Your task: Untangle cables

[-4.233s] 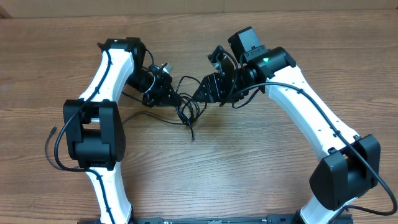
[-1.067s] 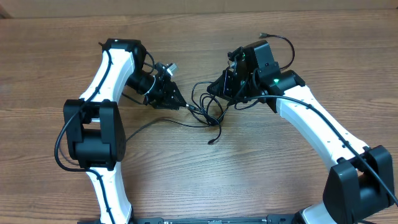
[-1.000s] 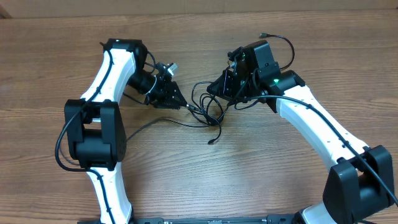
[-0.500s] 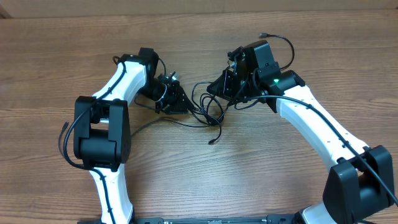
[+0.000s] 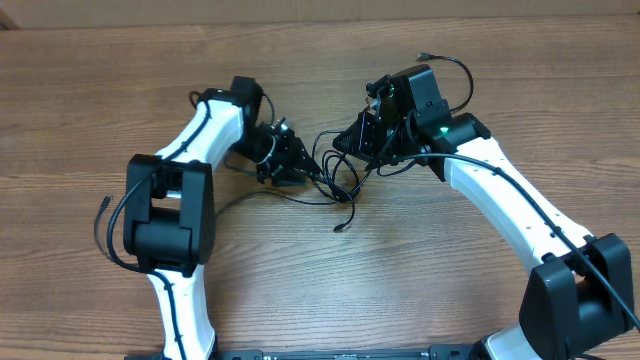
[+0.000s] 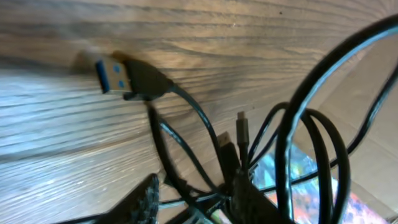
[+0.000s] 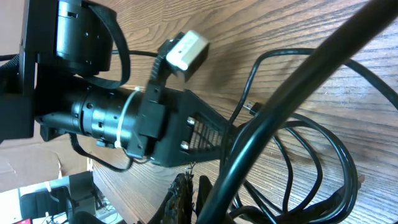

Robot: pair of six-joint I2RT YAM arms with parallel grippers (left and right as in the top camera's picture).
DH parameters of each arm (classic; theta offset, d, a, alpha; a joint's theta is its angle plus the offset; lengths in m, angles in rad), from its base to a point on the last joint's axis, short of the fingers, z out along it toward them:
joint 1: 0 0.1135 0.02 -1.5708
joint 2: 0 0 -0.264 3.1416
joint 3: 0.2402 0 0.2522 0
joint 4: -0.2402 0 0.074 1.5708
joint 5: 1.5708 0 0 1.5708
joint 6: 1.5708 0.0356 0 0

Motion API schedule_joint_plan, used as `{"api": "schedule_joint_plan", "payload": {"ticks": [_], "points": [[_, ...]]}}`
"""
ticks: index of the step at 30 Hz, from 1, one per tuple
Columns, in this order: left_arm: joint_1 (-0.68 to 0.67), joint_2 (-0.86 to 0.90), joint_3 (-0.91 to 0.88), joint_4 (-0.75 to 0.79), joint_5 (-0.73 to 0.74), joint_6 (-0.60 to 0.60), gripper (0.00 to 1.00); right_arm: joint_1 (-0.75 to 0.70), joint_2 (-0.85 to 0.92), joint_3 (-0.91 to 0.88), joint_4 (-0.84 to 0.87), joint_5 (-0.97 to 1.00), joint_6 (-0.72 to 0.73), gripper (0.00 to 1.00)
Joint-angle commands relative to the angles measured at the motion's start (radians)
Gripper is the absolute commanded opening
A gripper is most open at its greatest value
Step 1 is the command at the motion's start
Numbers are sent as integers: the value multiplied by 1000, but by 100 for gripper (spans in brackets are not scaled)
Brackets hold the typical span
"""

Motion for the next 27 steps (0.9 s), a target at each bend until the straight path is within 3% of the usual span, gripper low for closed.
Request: {"api": "schedule_joint_plan", "payload": {"ticks": [1, 5, 6, 7, 8, 11, 21, 27], "points": [[-39, -28, -7, 15, -44, -60, 31, 3, -19, 26, 3, 4, -9, 4], [-54, -28, -8, 19, -60, -58, 28, 3, -19, 26, 0, 4, -9, 4], [-55, -28, -8, 18, -74, -58, 22, 3, -19, 26, 0, 4, -9, 4], [-54, -28, -8, 13, -92, -58, 7, 3, -19, 26, 0, 4, -9, 4], [-54, -28, -8, 8, -105, -58, 4, 3, -19, 26, 0, 5, -9, 4], [-44, -28, -8, -13, -133, -23, 4, -4, -19, 26, -2, 26, -13, 4], [134, -28, -7, -215, -134, 298, 4, -138, -19, 26, -64, 23, -60, 4], [288, -28, -7, -247, -110, 329, 4, -221, -19, 26, -126, 24, -110, 4]]}}
